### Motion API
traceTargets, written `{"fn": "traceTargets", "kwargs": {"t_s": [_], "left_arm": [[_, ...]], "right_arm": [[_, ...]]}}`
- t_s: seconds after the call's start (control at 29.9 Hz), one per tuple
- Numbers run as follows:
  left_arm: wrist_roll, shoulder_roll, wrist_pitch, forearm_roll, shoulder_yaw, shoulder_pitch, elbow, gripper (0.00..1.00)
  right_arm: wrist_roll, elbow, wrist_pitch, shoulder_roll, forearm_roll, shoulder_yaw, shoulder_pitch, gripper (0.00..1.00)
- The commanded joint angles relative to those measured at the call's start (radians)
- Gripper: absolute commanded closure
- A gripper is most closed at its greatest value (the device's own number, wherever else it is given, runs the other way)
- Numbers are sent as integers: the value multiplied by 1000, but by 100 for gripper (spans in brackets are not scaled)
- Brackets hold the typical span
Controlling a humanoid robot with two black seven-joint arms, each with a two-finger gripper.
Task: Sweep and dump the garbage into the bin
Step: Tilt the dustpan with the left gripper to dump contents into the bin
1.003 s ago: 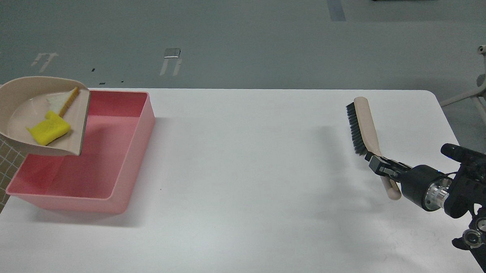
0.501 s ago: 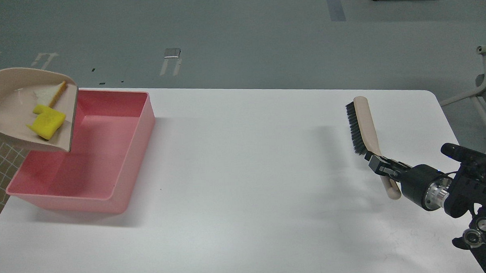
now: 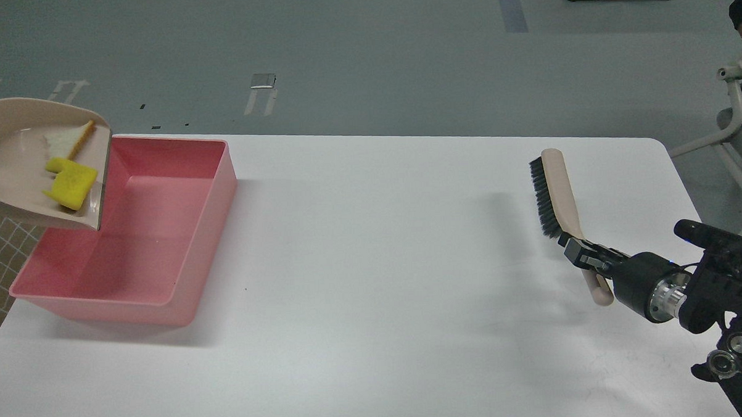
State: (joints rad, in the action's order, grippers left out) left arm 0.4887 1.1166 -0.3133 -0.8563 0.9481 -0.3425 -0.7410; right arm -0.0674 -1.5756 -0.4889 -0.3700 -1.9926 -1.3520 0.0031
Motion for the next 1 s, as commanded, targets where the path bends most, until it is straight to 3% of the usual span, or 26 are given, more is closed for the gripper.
{"fn": "traceTargets", "kwargs": {"t_s": [0.0,0.17,0.6,0.97], "left_arm": [[0,-1,11,-41,0,-4,-5,85],[0,6,46,-79,0,-4,-37,85],[0,83,46,-78,15,-3,-173,85],[0,91,51,-130,8,0,-175,84]], "right_arm": [[0,6,0,0,0,-1,2,86],[1,8,0,0,0,1,2,86],[3,8,0,-4,5,-1,5,86],[8,8,0,-7,5,-1,6,86]]}}
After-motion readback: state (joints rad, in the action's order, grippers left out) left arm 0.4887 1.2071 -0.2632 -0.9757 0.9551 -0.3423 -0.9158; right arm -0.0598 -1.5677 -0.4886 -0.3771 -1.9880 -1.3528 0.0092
